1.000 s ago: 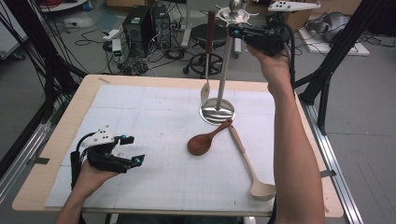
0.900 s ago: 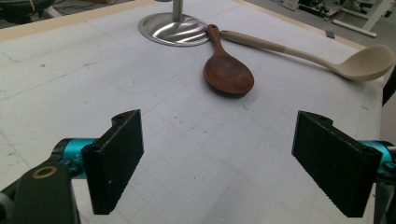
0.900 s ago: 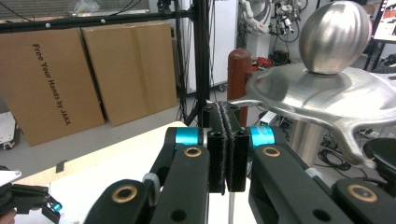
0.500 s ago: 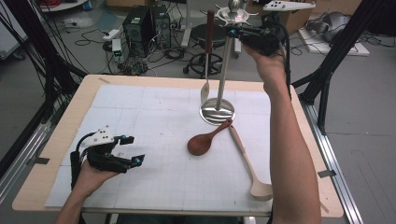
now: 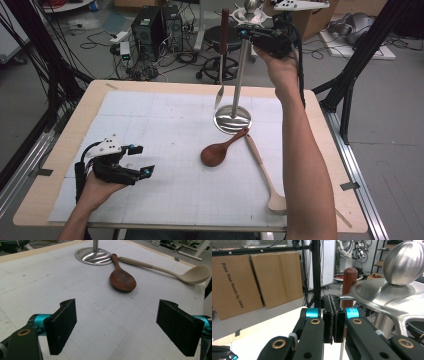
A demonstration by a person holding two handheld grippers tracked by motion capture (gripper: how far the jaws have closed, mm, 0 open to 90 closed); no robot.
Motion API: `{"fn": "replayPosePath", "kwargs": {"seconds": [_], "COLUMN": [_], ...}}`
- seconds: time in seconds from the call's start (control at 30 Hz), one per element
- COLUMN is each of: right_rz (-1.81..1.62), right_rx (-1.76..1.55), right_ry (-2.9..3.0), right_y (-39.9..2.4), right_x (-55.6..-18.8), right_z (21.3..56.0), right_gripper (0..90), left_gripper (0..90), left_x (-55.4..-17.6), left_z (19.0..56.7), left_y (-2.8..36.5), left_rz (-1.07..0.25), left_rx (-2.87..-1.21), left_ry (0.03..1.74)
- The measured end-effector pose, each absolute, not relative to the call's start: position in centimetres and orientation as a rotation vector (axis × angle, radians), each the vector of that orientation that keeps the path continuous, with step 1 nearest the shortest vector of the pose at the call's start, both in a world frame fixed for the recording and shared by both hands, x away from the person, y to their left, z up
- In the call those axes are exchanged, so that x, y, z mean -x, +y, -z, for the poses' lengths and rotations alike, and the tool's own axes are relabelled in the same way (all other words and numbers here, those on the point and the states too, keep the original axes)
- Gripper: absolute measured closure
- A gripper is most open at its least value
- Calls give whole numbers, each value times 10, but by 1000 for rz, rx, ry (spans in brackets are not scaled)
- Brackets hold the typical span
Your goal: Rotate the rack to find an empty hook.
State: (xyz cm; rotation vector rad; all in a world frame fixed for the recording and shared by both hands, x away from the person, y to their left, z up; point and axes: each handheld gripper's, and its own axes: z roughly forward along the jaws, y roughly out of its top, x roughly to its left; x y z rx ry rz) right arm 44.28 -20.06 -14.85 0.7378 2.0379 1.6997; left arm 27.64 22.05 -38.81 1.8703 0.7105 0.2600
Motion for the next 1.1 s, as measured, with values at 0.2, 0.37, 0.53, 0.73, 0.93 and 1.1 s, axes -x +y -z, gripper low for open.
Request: {"fn": "replayPosePath", "kwargs": {"seconds": [0.2,0.37,0.53,0.73,0.93,1.1], "right_rz": [-1694,-1698,-1698,-1698,-1700,-1711], "right_rx": [-745,-748,-755,-746,-736,-728], "right_ry": [2031,2020,2018,2020,2033,2039], "right_y": [-197,-194,-192,-194,-199,-212], "right_x": [-444,-444,-445,-445,-442,-438], "right_z": [148,149,150,149,152,154], "right_gripper": [898,898,898,898,898,897], "left_gripper": [174,174,174,174,174,174], "left_x": [-276,-276,-276,-276,-276,-276], "left_z": [388,388,388,388,388,388], "left_y": [221,221,221,221,221,220], "left_rz": [-259,-261,-262,-260,-261,-261], "left_rx": [-1867,-1866,-1868,-1872,-1871,-1874], "left_ry": [711,713,710,709,709,709]}}
